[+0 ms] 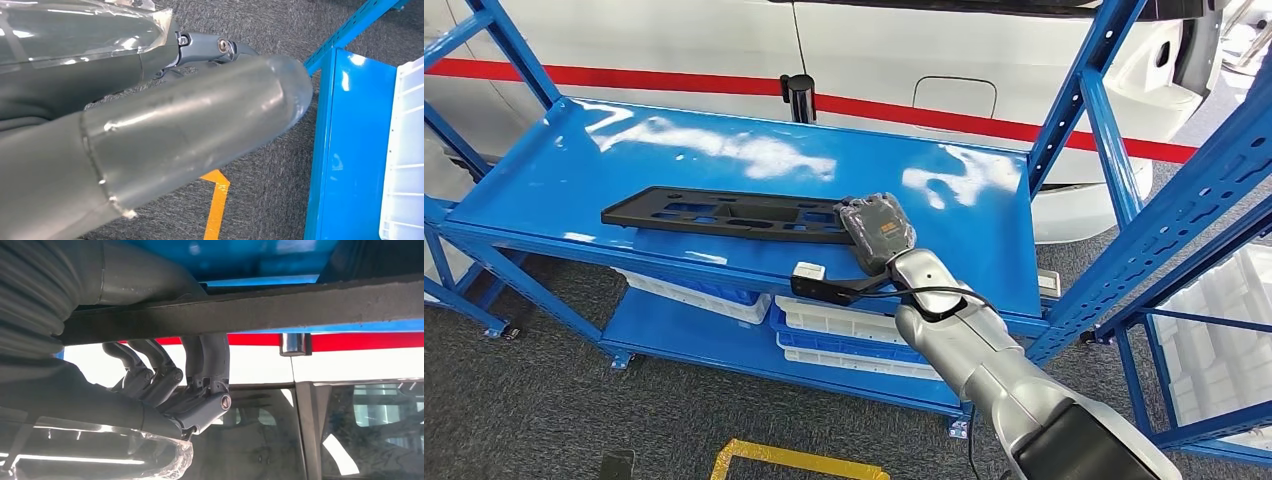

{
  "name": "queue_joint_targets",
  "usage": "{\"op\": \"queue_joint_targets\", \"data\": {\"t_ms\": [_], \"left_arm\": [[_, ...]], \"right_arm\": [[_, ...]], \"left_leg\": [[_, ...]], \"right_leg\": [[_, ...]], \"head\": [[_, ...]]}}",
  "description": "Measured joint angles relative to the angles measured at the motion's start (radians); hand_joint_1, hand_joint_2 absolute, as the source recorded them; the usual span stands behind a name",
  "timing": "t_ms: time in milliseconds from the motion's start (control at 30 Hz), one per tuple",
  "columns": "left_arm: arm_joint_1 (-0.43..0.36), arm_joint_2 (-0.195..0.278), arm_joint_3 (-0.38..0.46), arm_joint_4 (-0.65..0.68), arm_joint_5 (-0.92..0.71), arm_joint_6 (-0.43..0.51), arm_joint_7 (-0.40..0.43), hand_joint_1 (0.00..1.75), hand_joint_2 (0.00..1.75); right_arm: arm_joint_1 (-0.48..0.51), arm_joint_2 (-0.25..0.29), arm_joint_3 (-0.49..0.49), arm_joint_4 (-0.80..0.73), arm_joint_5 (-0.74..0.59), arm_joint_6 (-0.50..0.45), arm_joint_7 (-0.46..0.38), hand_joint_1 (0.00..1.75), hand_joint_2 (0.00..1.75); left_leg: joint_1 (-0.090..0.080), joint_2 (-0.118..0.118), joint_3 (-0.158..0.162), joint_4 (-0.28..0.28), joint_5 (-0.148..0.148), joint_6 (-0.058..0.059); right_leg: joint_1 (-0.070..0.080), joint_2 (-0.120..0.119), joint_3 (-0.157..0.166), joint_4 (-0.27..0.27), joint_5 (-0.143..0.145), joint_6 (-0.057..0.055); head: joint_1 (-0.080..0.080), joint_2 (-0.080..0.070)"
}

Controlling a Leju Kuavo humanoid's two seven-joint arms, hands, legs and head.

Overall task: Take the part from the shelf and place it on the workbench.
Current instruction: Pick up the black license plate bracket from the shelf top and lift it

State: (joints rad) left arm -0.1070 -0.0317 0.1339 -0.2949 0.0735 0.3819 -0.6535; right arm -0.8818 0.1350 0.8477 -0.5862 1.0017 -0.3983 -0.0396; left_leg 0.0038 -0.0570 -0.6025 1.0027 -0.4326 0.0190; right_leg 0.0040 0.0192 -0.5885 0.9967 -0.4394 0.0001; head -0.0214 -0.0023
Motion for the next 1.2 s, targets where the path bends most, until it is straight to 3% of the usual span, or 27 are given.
{"op": "queue_joint_targets", "data": {"t_ms": [267,500,633,833,1200], "left_arm": [[0.001,0.000,-0.001,0.001,0.011,-0.008,0.000,0.00,0.00],[0.005,0.006,-0.003,0.002,0.024,-0.013,-0.003,0.00,0.00],[0.014,0.008,-0.003,-0.014,0.012,0.038,-0.006,0.00,1.75],[0.049,0.005,-0.004,-0.100,-0.016,0.123,-0.008,0.00,1.75],[0.053,0.005,-0.002,-0.107,0.016,0.080,-0.008,0.00,1.75]], "right_arm": [[0.007,-0.011,-0.004,-0.050,-0.048,-0.003,-0.056,1.68,1.75],[0.036,-0.097,-0.053,-0.360,-0.201,0.050,-0.140,1.69,1.75],[0.037,-0.140,-0.070,-0.481,-0.212,0.050,-0.154,1.66,1.75],[0.034,-0.189,-0.071,-0.589,-0.231,0.022,-0.177,1.64,1.75],[0.035,-0.219,-0.052,-0.647,-0.260,0.005,-0.180,1.62,1.75]], "left_leg": [[0.000,0.000,0.000,0.000,0.000,0.000],[0.000,0.000,-0.001,0.000,0.000,0.000],[0.000,0.000,-0.001,0.000,0.000,0.000],[-0.001,0.000,-0.001,0.000,0.000,0.000],[-0.001,0.000,-0.001,0.000,0.000,0.000]], "right_leg": [[0.000,0.000,0.000,0.000,0.000,0.000],[-0.001,0.000,-0.001,0.000,0.000,0.000],[-0.001,0.000,-0.001,0.000,0.000,0.000],[-0.001,0.000,-0.001,0.000,0.000,0.000],[-0.001,0.000,-0.001,0.000,0.000,0.000]], "head": [[0.000,0.000],[0.000,0.000],[0.000,0.000],[0.000,0.000],[0.000,0.000]]}}
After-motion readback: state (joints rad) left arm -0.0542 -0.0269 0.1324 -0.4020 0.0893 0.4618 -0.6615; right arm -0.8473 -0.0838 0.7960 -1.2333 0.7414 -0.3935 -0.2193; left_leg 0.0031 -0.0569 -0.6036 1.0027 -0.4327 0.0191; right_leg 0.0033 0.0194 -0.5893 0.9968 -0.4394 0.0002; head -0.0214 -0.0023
